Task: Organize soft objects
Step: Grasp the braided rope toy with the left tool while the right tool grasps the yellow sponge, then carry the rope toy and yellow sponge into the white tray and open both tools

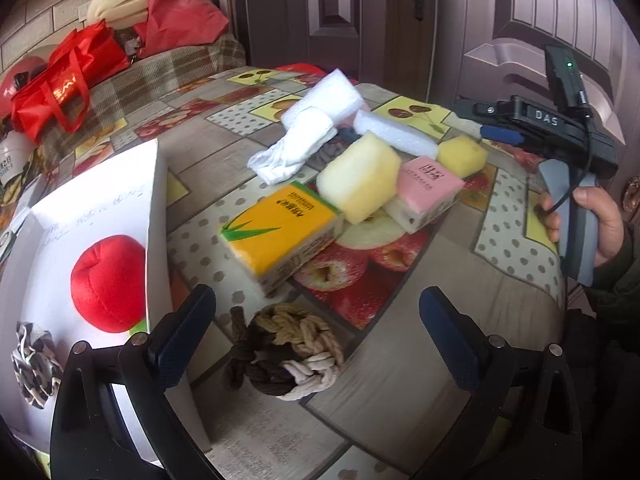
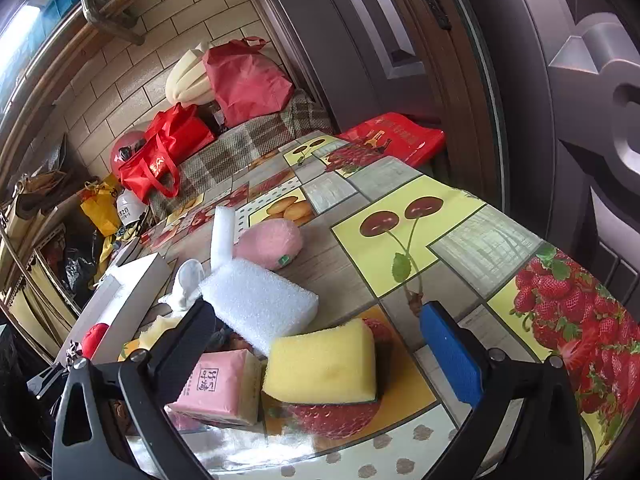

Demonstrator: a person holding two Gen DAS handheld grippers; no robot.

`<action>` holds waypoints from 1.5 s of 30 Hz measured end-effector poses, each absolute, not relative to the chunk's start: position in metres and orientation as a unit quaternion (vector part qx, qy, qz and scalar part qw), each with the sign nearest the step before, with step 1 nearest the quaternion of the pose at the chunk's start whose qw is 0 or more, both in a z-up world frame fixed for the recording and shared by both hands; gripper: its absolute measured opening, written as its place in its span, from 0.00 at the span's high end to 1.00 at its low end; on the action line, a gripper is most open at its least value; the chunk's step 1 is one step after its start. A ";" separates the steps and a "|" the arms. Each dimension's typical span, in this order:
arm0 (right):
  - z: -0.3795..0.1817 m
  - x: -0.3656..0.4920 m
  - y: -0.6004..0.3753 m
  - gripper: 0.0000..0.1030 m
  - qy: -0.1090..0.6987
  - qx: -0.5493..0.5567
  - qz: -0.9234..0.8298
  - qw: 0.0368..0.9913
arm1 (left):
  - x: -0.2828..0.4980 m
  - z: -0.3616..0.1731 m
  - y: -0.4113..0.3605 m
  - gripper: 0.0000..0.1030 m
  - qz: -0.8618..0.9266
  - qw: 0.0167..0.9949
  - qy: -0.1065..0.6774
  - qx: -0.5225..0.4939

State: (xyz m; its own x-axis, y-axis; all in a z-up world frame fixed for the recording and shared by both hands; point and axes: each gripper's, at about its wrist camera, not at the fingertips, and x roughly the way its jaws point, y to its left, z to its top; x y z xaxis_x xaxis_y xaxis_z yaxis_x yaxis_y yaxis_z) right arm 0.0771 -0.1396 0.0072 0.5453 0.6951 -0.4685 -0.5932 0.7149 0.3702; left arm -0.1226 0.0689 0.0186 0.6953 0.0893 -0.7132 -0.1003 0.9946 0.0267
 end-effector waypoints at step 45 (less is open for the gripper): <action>0.039 0.034 -0.131 0.45 0.220 0.044 0.423 0.878 | -0.169 0.046 0.053 0.70 0.079 0.962 0.260 0.041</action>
State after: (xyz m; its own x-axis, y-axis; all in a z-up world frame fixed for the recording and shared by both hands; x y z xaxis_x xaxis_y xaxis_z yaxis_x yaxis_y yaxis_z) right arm 0.0341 -0.1312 0.0392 0.5459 0.7617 -0.3489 -0.7230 0.6387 0.2633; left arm -0.1689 0.0533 0.0464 0.8526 0.1735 -0.4930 -0.1304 0.9841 0.1208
